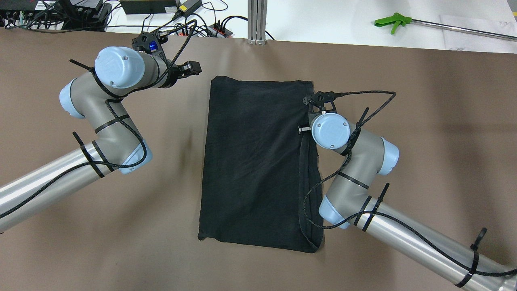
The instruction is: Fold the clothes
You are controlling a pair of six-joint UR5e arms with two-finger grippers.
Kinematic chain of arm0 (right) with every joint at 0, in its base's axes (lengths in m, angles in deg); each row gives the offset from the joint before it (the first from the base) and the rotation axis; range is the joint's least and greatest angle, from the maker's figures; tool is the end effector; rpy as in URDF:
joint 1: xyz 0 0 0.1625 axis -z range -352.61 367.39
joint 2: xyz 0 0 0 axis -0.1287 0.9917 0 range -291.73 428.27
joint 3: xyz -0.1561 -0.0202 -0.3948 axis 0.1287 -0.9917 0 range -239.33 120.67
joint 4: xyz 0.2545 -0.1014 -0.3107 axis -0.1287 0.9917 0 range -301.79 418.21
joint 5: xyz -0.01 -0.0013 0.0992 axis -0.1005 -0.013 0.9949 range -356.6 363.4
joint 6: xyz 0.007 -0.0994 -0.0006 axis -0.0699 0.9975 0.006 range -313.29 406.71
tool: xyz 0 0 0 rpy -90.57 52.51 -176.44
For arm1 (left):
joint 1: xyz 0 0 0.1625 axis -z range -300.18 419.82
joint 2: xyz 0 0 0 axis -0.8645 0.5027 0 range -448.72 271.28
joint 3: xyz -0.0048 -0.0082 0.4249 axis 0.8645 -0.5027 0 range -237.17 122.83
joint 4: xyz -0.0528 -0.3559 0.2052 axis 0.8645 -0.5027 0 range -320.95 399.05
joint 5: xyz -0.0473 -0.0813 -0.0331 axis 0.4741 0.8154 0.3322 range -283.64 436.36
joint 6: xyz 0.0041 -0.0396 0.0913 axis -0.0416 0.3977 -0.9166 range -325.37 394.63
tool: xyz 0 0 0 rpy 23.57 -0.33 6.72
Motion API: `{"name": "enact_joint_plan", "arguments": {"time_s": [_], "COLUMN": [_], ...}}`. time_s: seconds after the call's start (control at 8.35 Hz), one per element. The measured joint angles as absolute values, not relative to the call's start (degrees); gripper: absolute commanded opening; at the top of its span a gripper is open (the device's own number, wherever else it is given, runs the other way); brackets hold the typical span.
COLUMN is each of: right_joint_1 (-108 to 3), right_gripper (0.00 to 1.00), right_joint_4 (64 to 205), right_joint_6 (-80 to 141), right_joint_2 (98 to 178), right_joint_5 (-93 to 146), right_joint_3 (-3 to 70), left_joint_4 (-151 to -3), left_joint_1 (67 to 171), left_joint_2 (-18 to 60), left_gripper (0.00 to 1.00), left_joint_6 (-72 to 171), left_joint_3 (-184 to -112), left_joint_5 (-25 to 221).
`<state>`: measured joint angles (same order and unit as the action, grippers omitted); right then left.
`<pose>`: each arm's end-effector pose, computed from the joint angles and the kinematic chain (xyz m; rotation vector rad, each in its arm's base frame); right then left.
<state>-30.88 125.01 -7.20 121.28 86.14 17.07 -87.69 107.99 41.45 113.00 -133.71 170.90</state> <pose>-0.5032 -0.5827 0.3418 0.5863 -0.5748 0.0874 0.4120 -0.6483 0.2662 0.4966 1.0081 -0.5266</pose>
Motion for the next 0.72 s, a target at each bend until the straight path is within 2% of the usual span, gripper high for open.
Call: {"name": "enact_joint_plan", "arguments": {"time_s": [0.36,0.72], "right_joint_1": [-34.7,-35.7], "right_gripper": [0.90,0.93], "right_joint_4": [124.9,125.0], "right_joint_6": [-6.4,-6.4], "right_joint_2": [125.5,129.2], "right_joint_5": [95.9,99.2], "right_joint_3": [19.1,25.1], "left_joint_4": [-87.7,-87.7], "left_joint_1": [107.9,106.6], "left_joint_2": [41.7,41.9], "left_gripper": [0.95,0.95], "left_joint_6": [113.2,113.7], "left_joint_3": [-133.7,-133.7], "left_joint_5": [170.5,168.4]}}
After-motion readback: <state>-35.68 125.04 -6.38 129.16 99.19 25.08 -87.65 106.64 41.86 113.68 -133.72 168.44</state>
